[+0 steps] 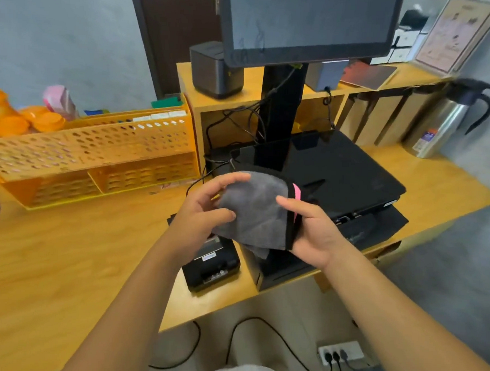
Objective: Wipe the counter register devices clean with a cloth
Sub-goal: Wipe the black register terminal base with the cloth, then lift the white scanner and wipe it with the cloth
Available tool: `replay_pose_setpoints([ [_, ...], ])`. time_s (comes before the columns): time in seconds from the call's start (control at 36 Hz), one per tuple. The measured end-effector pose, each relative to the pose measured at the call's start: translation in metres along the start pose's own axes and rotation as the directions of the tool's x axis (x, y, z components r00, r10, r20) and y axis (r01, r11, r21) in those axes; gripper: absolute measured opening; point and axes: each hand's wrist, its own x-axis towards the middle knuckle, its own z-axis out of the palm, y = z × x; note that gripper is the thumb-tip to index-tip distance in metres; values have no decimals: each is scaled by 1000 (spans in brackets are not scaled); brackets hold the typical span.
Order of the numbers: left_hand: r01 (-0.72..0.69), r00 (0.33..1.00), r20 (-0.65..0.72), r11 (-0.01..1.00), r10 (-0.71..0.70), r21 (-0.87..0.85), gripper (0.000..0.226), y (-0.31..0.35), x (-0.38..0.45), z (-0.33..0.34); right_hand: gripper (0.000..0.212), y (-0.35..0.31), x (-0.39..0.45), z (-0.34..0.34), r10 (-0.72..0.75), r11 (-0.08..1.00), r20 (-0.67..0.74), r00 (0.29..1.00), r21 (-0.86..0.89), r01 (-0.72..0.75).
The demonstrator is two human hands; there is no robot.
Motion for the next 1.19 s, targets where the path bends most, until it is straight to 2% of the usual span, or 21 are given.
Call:
replay_pose_setpoints([
  [0.06, 84, 995, 43, 996, -85, 14, 50, 4, -2, -7, 40, 3, 1, 5, 42, 997, 15, 999, -67, -41],
  [0.08, 98, 995, 20, 993, -99, 68, 44, 5, -6, -10, 43, 6, 3, 10, 71, 993, 15, 997, -100, -69],
  [0.17, 55, 990, -139, 986, -33, 158, 27, 1, -15, -16, 55, 17, 9, 21, 153, 980, 13, 988, -131, -150],
  [0.22, 37, 979, -204, 998, -26, 47, 33, -3, -23, -20, 61, 29, 14, 25, 209, 977, 57, 976, -46, -207],
  [0.31, 32, 978, -196, 983, -68, -180, 39, -7, -36, -28, 70, 52, 17, 31, 310, 937, 188, 932, 104, -333],
  [0.39, 75, 987, -119, 961, -110, -265, 46, -11, -50, -38, 80, 73, 19, 37, 339, 898, 311, 888, 172, -404],
  [0.47, 98, 988, -88, 949, -129, -300, 50, -12, -57, -45, 89, 78, 25, 50, 329, 866, 355, 875, 257, -429],
  [0.56, 103, 984, -114, 960, -137, -261, 54, -13, -54, -47, 91, 72, 35, 57, 318, 911, 222, 922, 199, -362],
  [0.61, 95, 985, -119, 962, -129, -258, 57, -13, -50, -48, 83, 66, 39, 59, 323, 925, 168, 931, 150, -348],
  [0.72, 67, 986, -135, 978, -95, -200, 62, -11, -31, -50, 39, 45, 42, 52, 303, 953, 87, 949, 3, -304],
  [0.75, 66, 986, -138, 984, -89, -164, 64, -11, -23, -46, 36, 39, 40, 47, 291, 957, 64, 954, -14, -291],
  [0.86, 86, 977, -184, 987, -110, -138, 66, -10, 11, -21, 40, 8, 34, 24, 219, 976, -24, 976, -3, -219],
  [0.92, 118, 940, -297, 979, -165, -169, 59, -7, 32, -6, 41, -12, 31, 11, 162, 987, -81, 983, 25, -160],
  [0.94, 119, 918, -361, 981, -167, -151, 48, -6, 47, 2, 40, -27, 30, 1, 118, 992, -127, 985, 50, -113],
  [1.03, 96, 867, -485, 994, -113, -59, 10, 0, 87, 24, 34, -73, 28, -32, -60, 989, -305, 950, 113, 99],
  [1.11, 76, 891, -453, 992, -20, 104, 20, 0, 130, 52, 46, -120, 28, -71, -175, 942, -466, 867, 175, 285],
  [1.19, 64, 943, -332, 962, 29, 267, 31, -5, 179, 93, 41, -158, 25, -111, -219, 919, -564, 796, 155, 363],
])
